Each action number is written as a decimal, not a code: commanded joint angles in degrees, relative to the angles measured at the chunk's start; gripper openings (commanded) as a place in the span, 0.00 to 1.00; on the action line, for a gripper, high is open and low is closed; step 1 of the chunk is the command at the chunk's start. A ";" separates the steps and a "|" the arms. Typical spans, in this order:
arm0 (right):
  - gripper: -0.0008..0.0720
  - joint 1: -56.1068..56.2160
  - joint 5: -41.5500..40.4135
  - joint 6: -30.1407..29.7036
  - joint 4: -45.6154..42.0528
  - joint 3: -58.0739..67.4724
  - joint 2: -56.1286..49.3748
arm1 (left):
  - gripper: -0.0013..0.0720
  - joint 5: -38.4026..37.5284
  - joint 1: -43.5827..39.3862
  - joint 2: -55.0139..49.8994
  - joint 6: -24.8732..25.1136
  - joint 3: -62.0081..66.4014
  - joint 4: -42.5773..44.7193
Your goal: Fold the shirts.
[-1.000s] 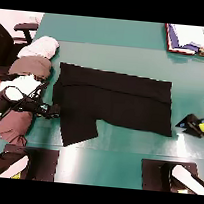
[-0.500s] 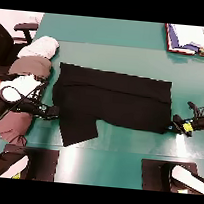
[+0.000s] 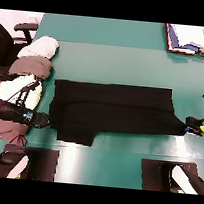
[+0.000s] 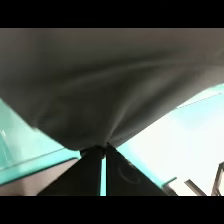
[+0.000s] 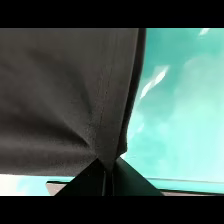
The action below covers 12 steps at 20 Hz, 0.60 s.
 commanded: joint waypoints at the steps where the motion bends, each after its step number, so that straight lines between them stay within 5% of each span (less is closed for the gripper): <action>1: 0.04 4.31 -0.83 1.79 -1.88 6.73 -1.75 | 0.05 5.90 0.02 -1.73 0.68 4.02 2.32; 6: 0.04 9.79 -4.96 3.69 -1.79 20.46 -19.50 | 0.05 19.02 0.02 -22.05 6.62 13.44 2.56; 12: 0.05 10.45 -7.96 3.93 4.83 33.51 -36.61 | 0.05 24.41 0.02 -45.66 11.41 28.35 -0.74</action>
